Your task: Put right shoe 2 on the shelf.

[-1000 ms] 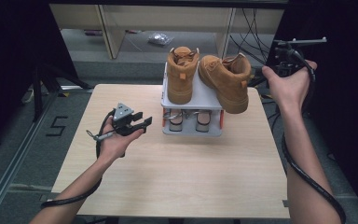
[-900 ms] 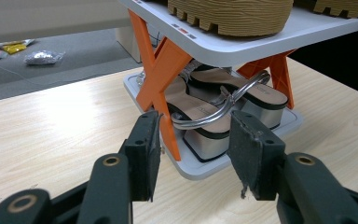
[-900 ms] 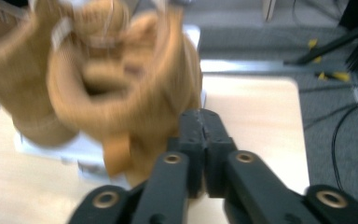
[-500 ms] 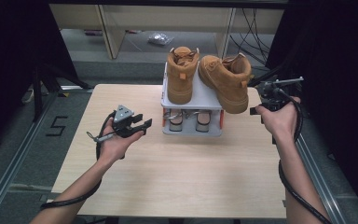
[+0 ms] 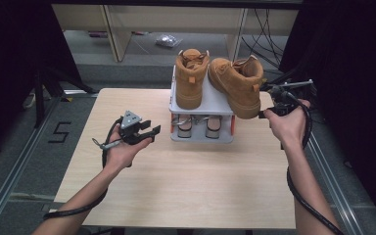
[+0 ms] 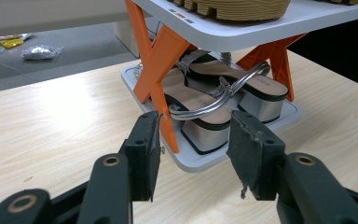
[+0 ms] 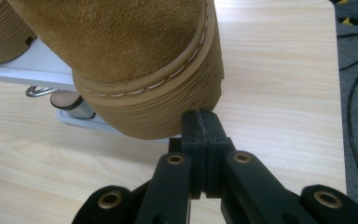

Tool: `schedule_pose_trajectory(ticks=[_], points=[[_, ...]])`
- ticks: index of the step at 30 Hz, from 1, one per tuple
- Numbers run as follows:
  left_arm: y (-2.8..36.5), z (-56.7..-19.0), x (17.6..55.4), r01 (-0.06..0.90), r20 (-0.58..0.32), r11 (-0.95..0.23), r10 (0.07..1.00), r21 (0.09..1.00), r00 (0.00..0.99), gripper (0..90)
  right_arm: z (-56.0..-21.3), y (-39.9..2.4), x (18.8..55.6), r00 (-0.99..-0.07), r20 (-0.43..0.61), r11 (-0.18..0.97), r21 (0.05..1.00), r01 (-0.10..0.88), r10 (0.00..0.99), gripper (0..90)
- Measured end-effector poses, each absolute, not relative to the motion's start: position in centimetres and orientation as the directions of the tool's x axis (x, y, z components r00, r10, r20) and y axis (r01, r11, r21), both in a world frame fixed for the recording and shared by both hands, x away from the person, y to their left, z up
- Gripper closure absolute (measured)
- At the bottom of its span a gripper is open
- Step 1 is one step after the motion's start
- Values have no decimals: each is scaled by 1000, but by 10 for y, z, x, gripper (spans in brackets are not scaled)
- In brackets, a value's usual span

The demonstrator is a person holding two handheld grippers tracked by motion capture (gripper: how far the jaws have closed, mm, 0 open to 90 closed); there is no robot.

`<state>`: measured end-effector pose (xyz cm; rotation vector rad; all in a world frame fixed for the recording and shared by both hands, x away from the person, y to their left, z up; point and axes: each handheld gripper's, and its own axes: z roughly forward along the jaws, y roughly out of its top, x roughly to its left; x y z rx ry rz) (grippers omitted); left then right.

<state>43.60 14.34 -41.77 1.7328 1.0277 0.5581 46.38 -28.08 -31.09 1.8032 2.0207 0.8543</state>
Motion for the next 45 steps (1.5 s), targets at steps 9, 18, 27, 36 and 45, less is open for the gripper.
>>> schedule_pose_trajectory(ticks=[9,18,27,36,45], points=[[141,-417,437,378,-96,-137,838,916,536,529,-311,-275,472,-153,149,29,618,786,977,900],[142,-419,437,380,-96,-138,839,915,535,530,-313,-258,478,-163,174,23,611,791,971,900],[143,-420,437,383,-100,-135,839,914,534,529,-317,-245,488,-208,161,67,614,786,965,900],[148,-422,437,385,-103,-128,844,914,526,529,-319,-232,493,-205,175,56,614,787,963,900],[149,-423,435,388,-109,-124,843,913,526,529,-323,-223,495,-242,194,73,617,784,951,886]])
